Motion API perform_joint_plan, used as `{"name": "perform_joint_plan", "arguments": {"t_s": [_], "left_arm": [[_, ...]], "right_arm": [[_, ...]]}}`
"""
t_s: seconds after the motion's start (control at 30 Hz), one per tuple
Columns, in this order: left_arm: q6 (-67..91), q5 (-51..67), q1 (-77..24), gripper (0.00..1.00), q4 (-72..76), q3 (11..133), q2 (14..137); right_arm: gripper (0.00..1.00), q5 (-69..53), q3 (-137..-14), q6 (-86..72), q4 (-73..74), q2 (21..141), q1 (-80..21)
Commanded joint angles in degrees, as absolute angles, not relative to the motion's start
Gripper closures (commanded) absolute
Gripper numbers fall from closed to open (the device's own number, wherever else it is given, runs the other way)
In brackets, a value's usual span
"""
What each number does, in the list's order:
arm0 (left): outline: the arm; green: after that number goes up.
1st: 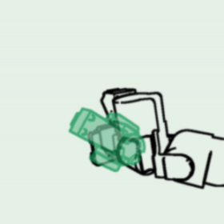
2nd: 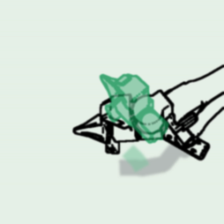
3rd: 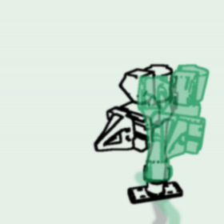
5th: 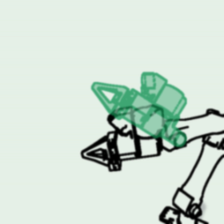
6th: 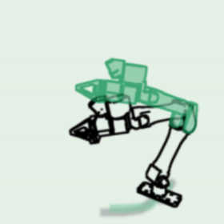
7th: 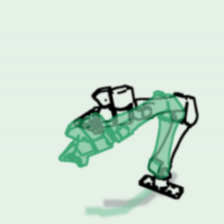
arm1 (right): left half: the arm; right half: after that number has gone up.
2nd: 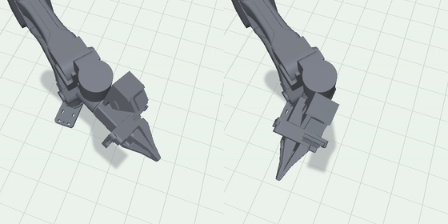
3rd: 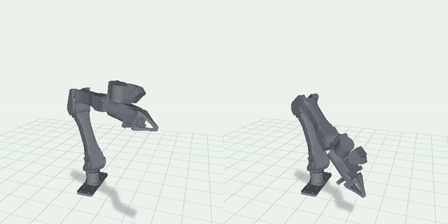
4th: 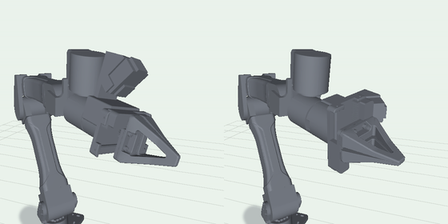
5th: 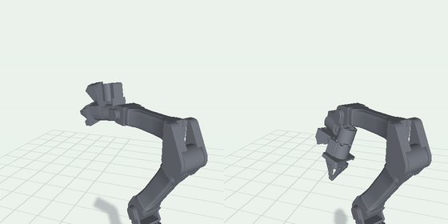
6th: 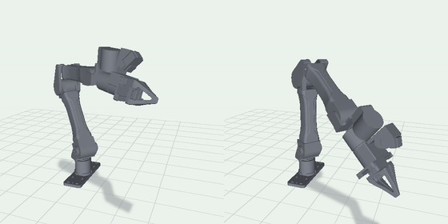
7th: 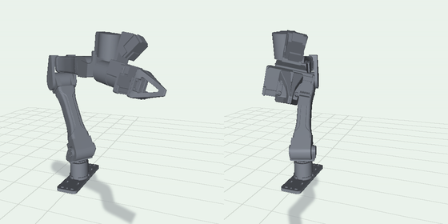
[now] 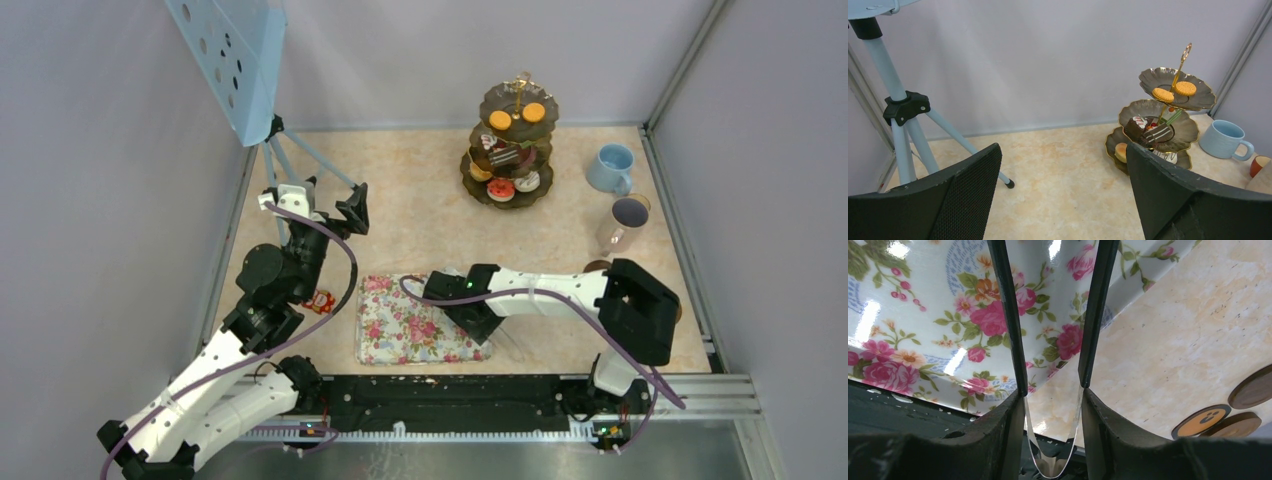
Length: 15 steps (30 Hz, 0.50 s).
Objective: Serve the afternoon tea
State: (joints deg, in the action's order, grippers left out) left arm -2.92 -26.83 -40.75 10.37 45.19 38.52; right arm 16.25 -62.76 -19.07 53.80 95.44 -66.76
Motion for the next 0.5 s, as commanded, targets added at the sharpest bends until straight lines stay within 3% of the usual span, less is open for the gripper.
{"name": "perform_joint_plan", "arguments": {"t_s": [0.0, 0.23, 0.47], "left_arm": [[-2.64, -26.64, -40.47, 0.01, 12.13, 46.43, 38.50], [-2.65, -26.55, -40.52, 0.01, 12.13, 46.44, 38.47], [-2.53, -26.46, -40.52, 0.01, 12.13, 46.45, 38.45]], "right_arm": [[0.72, 16.05, -64.72, -18.70, 53.19, 94.23, -67.62], [0.86, 16.90, -64.73, -18.76, 53.08, 92.75, -67.59], [1.00, 16.48, -62.29, -17.13, 48.84, 83.72, -67.59]]}}
